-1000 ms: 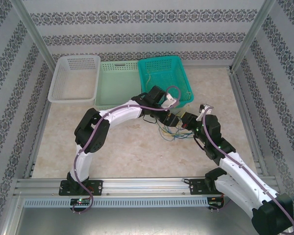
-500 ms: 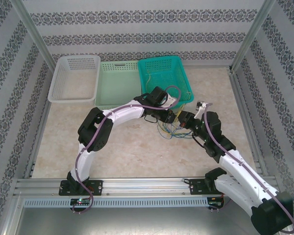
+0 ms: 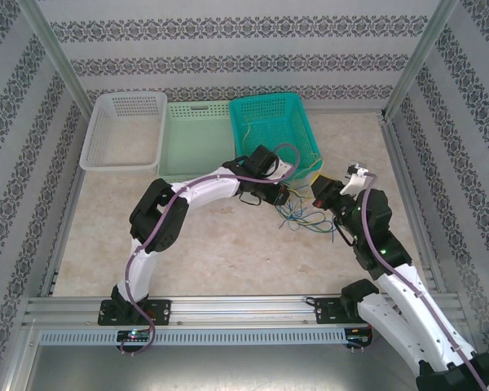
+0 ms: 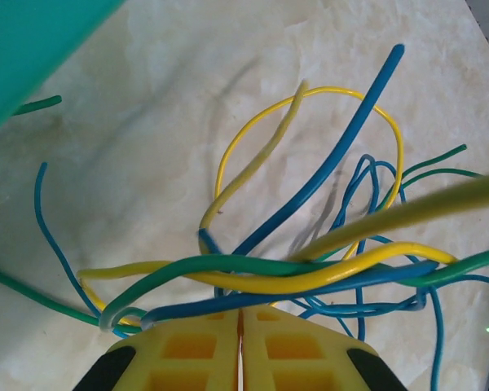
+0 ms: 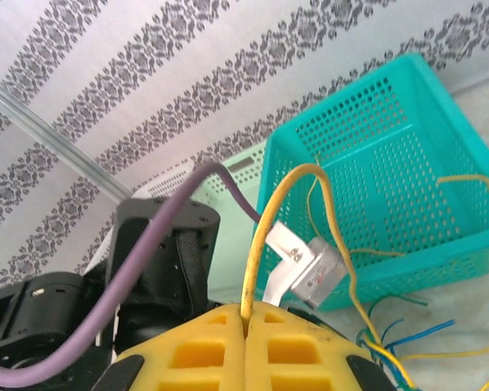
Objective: Untangle the cables
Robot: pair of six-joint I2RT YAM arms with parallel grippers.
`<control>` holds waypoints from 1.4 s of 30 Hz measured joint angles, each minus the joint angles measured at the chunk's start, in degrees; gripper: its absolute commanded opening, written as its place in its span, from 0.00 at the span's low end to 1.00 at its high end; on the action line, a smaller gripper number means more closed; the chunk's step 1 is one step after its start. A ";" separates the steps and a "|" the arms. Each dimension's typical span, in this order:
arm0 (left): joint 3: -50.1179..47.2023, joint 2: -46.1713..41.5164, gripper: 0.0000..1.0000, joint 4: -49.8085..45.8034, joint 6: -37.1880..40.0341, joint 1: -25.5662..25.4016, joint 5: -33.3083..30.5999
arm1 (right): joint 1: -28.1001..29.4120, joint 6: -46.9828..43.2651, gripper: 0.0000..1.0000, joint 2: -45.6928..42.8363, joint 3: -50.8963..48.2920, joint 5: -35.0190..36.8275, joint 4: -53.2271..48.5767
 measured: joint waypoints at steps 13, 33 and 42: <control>-0.74 0.00 0.07 -0.61 0.02 0.11 -1.09 | -1.55 -3.56 0.00 -5.73 1.07 2.64 1.36; -15.45 -14.97 0.64 7.76 0.42 0.11 -2.34 | -6.05 0.81 0.00 -4.17 0.87 2.78 2.69; -20.94 -20.59 0.78 18.99 -1.20 0.11 -3.04 | -7.21 12.20 0.00 -1.07 -0.96 -0.66 5.88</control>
